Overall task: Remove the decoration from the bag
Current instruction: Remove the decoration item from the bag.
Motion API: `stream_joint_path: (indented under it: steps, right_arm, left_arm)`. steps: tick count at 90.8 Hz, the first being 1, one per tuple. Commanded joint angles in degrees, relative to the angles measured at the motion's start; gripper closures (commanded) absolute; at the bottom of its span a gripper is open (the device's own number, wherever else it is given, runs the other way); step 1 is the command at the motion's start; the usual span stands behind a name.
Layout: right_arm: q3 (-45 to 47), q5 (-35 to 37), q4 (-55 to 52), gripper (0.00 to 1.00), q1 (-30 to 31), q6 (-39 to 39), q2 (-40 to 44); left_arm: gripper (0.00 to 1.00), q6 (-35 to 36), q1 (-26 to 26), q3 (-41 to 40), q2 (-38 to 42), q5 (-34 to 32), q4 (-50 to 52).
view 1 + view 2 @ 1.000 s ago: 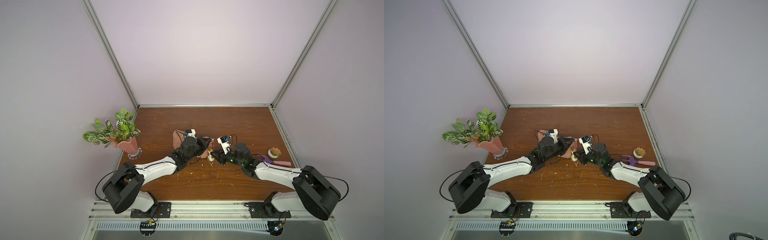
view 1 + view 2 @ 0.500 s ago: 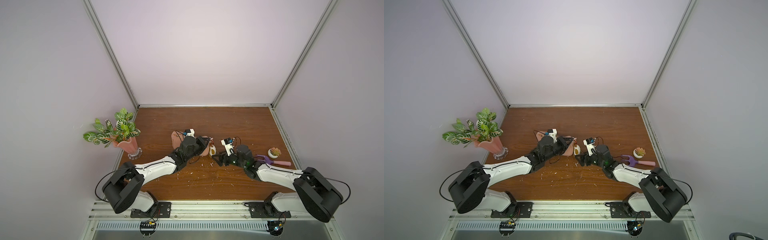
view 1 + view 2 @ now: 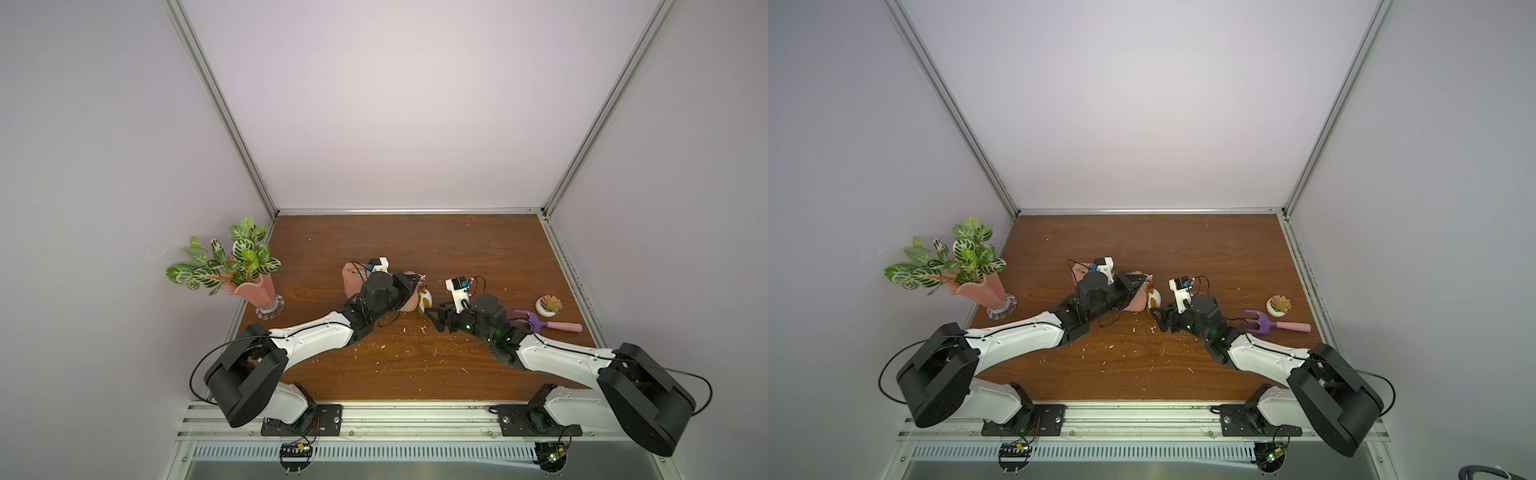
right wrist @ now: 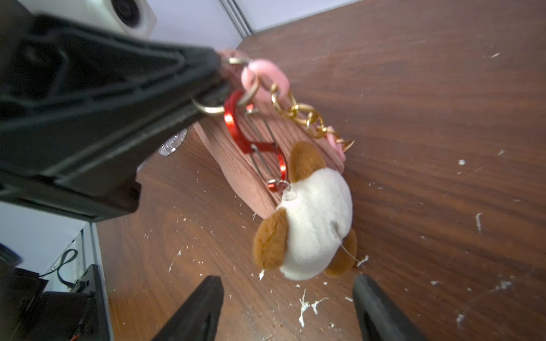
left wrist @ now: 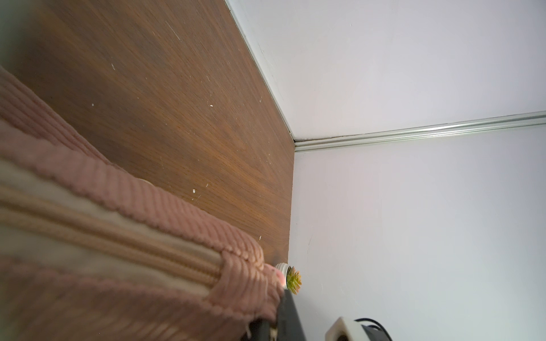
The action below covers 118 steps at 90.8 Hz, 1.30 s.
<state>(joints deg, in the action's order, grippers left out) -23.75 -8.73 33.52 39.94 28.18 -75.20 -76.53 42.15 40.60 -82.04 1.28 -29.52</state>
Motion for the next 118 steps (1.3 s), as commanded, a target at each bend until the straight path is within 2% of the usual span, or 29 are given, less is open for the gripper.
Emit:
stream_joint_path:
  steps: [1, 21, 37, 45, 51, 65, 75, 98, 118]
  right_arm:
    - [-2.69, 3.73, 4.91, 0.27, 1.85, 1.14, -3.47]
    - [-4.46, 8.70, 10.07, 0.27, 2.07, 1.18, -9.76]
    - [-6.33, 10.46, 11.09, 0.30, 1.77, -0.41, -13.03]
    - [-6.95, 9.30, 11.89, 0.40, 1.24, -0.95, -14.65]
    - [-7.18, 7.74, 12.23, 0.55, 0.74, -1.05, -15.41]
    - [-6.49, 2.21, 11.47, 0.87, -0.64, -1.78, -14.51]
    - [-5.59, -3.21, 7.95, 1.00, -2.26, -3.26, -11.49]
    - [-5.36, -19.77, -3.10, 1.00, -5.54, -9.72, -3.49]
    - [-9.61, -35.11, -7.80, 1.00, -5.93, -13.43, -6.96]
  left_arm:
    - [1.00, 0.15, -0.75, 2.22, -0.09, -0.94, -0.22]
    - [1.00, 0.42, -0.75, 2.46, -0.23, -1.08, 0.42]
    - [1.00, 0.57, -0.75, 2.39, -0.14, -1.19, 0.76]
    - [1.00, 0.64, -0.75, 2.38, -0.09, -1.11, 0.72]
    - [1.00, 0.68, -0.76, 2.30, -0.05, -1.23, 0.66]
    - [1.00, 1.34, -0.75, 2.35, 0.04, -1.43, 0.86]
    - [1.00, 1.92, -0.75, 2.46, -0.18, -1.80, 1.22]
    - [1.00, 2.43, -0.75, 2.72, -0.40, -1.69, 1.33]
    - [1.00, 3.01, -0.75, 3.37, -0.19, -1.59, 1.89]
